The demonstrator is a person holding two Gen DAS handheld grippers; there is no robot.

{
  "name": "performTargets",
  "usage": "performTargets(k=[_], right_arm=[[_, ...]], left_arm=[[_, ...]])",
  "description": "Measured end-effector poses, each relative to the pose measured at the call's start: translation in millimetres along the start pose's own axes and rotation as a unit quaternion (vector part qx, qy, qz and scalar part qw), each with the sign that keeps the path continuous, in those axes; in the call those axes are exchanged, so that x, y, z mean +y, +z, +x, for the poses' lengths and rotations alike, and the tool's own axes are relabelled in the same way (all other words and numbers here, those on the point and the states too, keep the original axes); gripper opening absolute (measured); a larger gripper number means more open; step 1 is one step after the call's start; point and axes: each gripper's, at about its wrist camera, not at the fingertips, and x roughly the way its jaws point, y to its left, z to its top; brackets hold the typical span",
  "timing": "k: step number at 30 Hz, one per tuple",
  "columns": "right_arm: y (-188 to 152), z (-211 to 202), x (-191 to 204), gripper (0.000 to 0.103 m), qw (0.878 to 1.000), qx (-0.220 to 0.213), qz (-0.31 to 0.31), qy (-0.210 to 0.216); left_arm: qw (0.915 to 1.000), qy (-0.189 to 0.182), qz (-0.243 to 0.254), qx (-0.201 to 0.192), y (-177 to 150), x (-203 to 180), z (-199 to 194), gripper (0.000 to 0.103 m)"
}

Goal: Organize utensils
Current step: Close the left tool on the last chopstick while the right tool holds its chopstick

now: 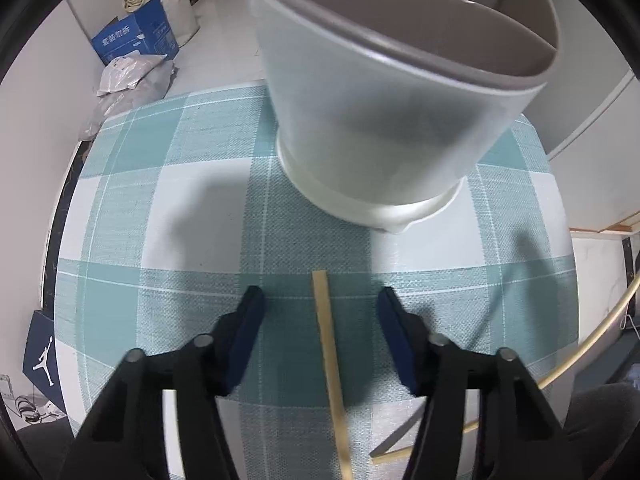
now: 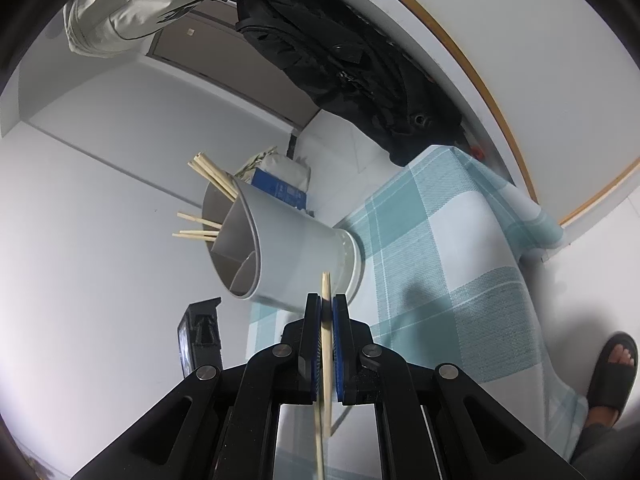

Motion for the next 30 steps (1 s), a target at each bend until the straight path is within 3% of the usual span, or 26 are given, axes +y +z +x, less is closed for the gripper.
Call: performTargets(k=[4,8,15,21,30], right_arm=[[0.0,1.1,0.4,0.005,1.0,-0.001,0.0,-0.002],[-0.2,1.5,0.8,0.005,1.0,0.0,-0.004,-0.005],[-1.2,2.5,-0.5,0.005,1.0,0.0,-0.004,-0.013],[-4.1,6.3,6.9,0.005,1.0,0.004,-0.024,-0.014],[-18.9,6.6,30.9,0.005,0.996,0.003,-0.084,0.007]], left_arm=[[0.9999,-0.005,0.016,0.003,1.3,-10.1,-1.0,0.02],[0.9998,-0.015,0.014,0.005,2.7,-11.1,-0.7,0.003],[0.9989,-0.046,0.006,-0.011,5.7,3.5,-4.5,0.003],[0.9949,-0.058,0.002,-0.083,2.5,11.1,-34.7,0.003],[0.9769,-0.094,-0.019,-0.191,-12.0,22.0,-86.1,0.003]])
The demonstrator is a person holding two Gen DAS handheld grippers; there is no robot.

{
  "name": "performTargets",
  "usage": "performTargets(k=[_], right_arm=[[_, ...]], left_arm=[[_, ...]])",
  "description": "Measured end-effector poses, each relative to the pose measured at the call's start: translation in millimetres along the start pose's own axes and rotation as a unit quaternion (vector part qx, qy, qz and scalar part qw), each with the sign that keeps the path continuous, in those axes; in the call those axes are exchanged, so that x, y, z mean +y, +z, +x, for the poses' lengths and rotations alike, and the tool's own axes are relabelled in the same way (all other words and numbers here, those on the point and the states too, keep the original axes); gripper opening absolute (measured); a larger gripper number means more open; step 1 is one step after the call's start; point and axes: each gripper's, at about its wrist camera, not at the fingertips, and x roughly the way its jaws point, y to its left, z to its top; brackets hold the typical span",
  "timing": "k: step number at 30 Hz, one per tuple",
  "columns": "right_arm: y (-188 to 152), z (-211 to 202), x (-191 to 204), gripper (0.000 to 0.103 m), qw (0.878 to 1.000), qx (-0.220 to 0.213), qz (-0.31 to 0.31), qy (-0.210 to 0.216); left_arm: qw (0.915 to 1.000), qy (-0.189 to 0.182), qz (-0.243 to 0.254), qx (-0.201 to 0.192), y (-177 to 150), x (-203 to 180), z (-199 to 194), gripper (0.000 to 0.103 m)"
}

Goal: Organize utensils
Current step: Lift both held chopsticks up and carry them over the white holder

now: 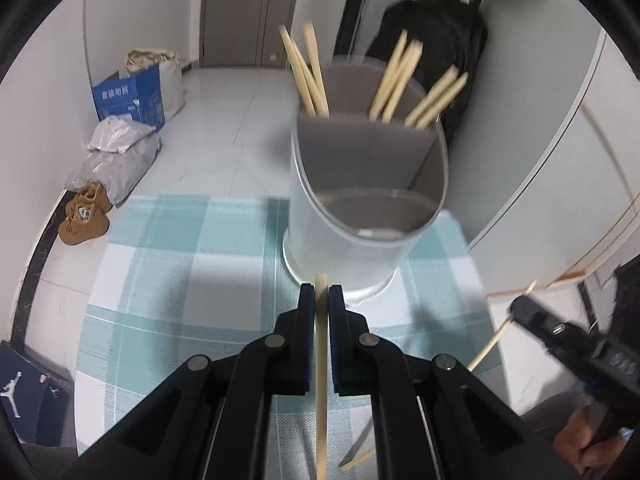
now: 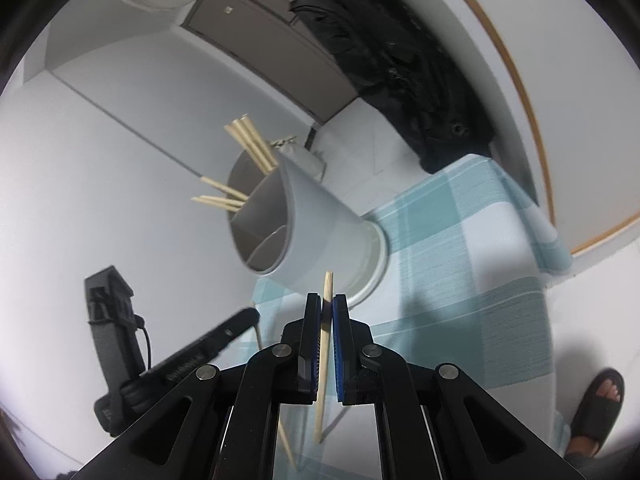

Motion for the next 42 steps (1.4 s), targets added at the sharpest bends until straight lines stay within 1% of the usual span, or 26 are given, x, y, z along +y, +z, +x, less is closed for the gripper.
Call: performTargets(k=[3,8,10,12,16,20,24,29,32,36,38,42], right_arm=[[-5.4,-0.2,11.7,0.005,1.0,-0.002,-0.027,-0.004],[-11.8,-6.3,35.2,0.005,0.997,-0.014,-0.078,-0.004],[-13.3,-7.4,46.7,0.005,0.995,-0.015,-0.102,-0.016],[-14.7,-8.0,55.1,0.005,0.993,-0.017,-0.116,-0.027],[-16.1,-8.8,66.6,0.005,0.99,-0.018,-0.132,-0.039],[-13.9,-10.5,77.5,0.005,0.988,-0.022,-0.147,-0.046],[-9.1,-10.5,90.6,0.005,0.985,-0.027,-0.164,-0.049],[0.7,-11.7,106.7,0.005,0.98,-0.036,-0.186,-0.055],[10.8,-11.4,114.5,0.005,0.979,-0.039,-0.193,-0.058],[23.2,-15.8,128.4,0.005,0.975,-0.044,-0.21,-0.06],[33.2,-17.4,136.7,0.005,0.973,-0.047,-0.219,-0.062],[54.3,-21.3,154.2,0.005,0.969,-0.057,-0.231,-0.06]], left_arm=[[0.9997,-0.007,-0.001,-0.022,3.4,8.7,-7.0,0.003],[0.9989,-0.02,0.012,-0.04,4.7,13.0,-11.0,0.003],[0.9977,-0.028,0.032,-0.052,4.1,11.2,-17.4,0.003],[0.996,-0.028,0.055,-0.065,2.9,4.7,-26.9,0.003],[0.9931,-0.038,0.078,-0.079,4.5,0.3,-39.4,0.003],[0.9922,-0.048,0.078,-0.085,11.0,3.5,-44.9,0.002],[0.9911,-0.049,0.079,-0.095,18.4,7.7,-48.3,0.002],[0.9904,-0.049,0.084,-0.098,22.8,8.0,-51.5,0.002],[0.9905,-0.046,0.091,-0.092,26.5,7.0,-52.6,0.002],[0.9909,-0.046,0.091,-0.088,39.1,6.5,-61.7,0.002],[0.9905,-0.039,0.088,-0.099,46.1,6.0,-69.0,0.002],[0.9888,-0.043,0.088,-0.113,61.7,0.4,-81.4,0.002]])
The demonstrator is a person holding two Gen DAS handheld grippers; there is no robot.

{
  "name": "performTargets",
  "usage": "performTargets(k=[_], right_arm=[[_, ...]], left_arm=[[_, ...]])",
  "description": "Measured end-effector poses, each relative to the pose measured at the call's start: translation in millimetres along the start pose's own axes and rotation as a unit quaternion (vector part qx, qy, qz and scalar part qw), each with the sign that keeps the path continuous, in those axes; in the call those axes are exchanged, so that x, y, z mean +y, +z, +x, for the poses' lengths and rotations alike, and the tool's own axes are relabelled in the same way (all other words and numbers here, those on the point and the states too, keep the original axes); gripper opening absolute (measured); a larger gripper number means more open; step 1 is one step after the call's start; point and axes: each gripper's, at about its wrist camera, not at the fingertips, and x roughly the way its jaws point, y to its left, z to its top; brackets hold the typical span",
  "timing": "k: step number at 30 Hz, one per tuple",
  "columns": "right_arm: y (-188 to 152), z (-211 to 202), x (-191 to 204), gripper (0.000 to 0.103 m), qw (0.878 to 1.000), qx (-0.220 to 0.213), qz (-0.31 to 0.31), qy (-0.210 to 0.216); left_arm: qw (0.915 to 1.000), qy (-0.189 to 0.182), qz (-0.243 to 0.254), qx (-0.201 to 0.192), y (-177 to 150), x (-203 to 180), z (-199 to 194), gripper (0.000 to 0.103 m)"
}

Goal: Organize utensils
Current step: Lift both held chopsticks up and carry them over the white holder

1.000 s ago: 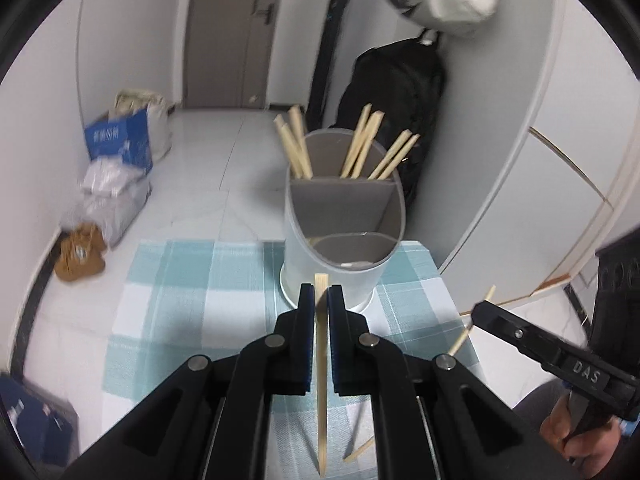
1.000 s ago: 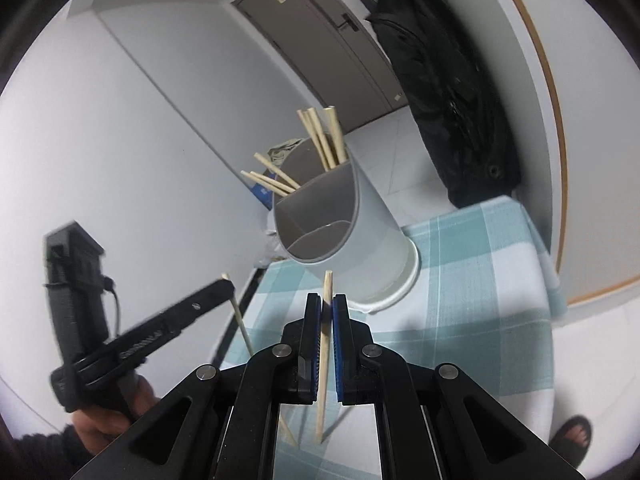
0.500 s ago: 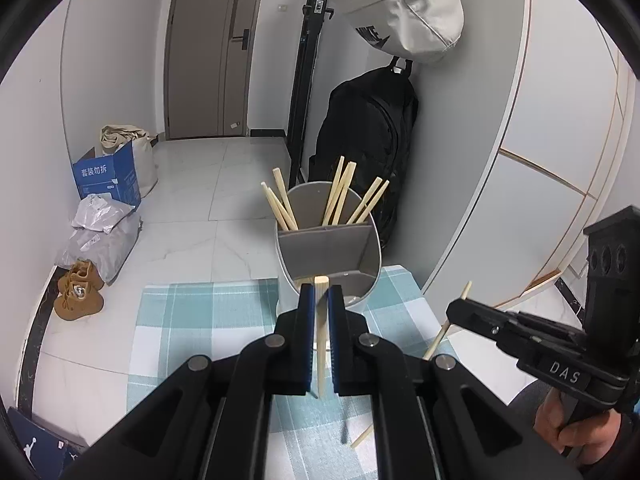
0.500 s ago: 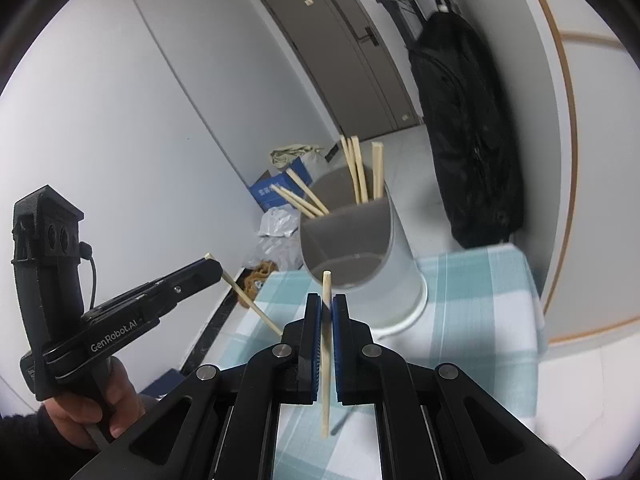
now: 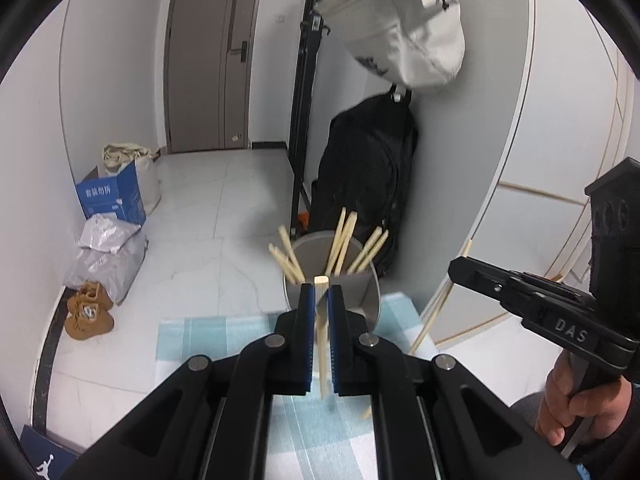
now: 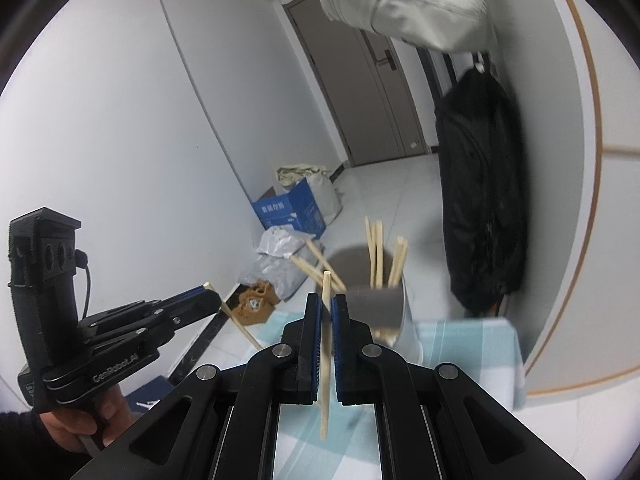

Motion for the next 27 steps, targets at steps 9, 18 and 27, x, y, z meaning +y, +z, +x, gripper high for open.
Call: performTargets(k=[9,18,27], right_arm=[[63.1,2.2,0.3,0.005,1.0,-0.02,0.0,-0.008],[121.4,10.9,6.5,0.005,0.998,-0.046,-0.023,-0.032],[130.6,40.2,-2.7,0.005,0.996,-0.049,-0.042,-0.057]], left_arm=[[0.9998,-0.009,-0.001,-0.02,46.3,-3.9,-9.3,0.002],[0.9989,-0.002,0.018,-0.043,89.5,-6.1,2.9,0.002],[0.9995,-0.001,0.017,-0.027,91.7,5.2,40.7,0.002]])
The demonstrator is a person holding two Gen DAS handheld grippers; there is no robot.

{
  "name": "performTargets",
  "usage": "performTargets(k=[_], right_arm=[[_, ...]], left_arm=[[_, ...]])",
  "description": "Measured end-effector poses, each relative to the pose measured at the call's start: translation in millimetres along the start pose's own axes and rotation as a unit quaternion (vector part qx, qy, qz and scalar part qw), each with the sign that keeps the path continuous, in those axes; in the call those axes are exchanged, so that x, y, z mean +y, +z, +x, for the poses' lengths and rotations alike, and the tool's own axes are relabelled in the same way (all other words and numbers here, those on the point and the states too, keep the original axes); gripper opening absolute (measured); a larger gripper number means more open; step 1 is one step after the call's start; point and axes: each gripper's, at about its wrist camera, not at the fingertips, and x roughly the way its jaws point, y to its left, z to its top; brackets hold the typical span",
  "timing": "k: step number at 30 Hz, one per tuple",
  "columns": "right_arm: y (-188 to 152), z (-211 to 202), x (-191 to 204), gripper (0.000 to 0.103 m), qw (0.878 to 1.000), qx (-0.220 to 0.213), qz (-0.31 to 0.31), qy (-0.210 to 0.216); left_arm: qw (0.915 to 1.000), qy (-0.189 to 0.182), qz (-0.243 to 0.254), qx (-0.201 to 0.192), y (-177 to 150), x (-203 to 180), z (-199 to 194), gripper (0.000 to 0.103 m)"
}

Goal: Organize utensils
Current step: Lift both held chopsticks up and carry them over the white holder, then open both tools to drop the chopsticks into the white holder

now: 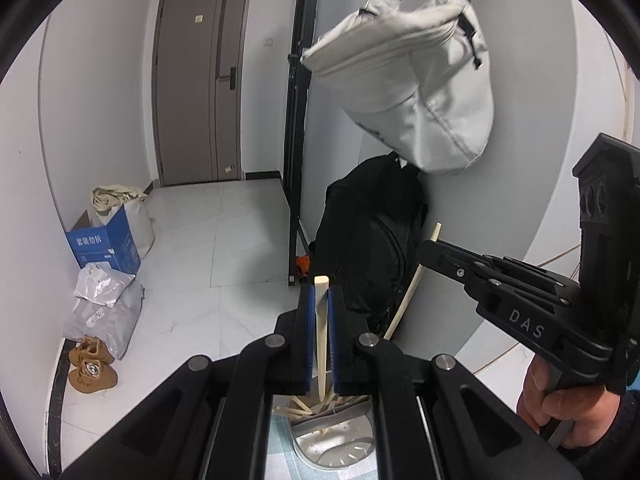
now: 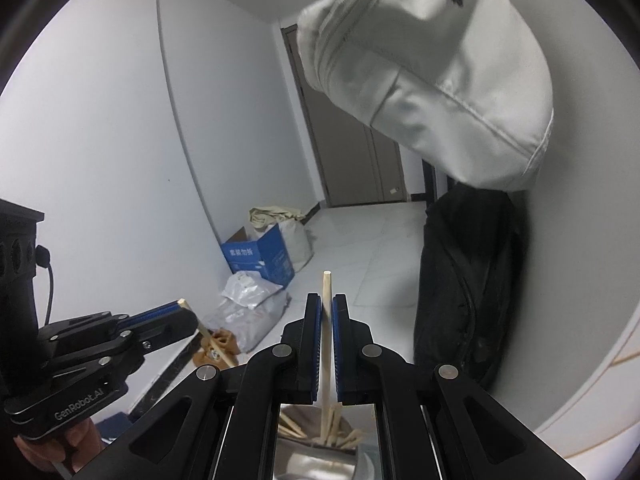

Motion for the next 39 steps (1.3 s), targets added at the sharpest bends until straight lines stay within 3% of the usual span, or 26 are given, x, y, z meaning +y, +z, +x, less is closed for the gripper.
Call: performTargets(k=[16,26,33,39], right_arm=[[-41.9,52.6,-7.4,0.005,0.999,0.039,-0.018,0.006],[-65.4,55.1,-6.6,0.005,0.998,0.055,-0.03,0.019],[-70.0,53.6,7.2,0.005,0.996,0.054,-0.064,0.026],[-92.6,61.1,6.5,0.005,0.993,0.09,-0.076,0.02]], left_arm=[[0.9974,-0.04,-0.007,0.06,-26.5,13.9,46.1,0.002],[0.9926,-0.067,-0.016,0.1,-36.2,19.2,60.2,0.002],[0.9915,-0.075,-0.015,0.106,-37.0,16.5,59.9,0.002],[0.9881,-0.08,-0.016,0.13,-46.9,19.1,66.0,0.002]])
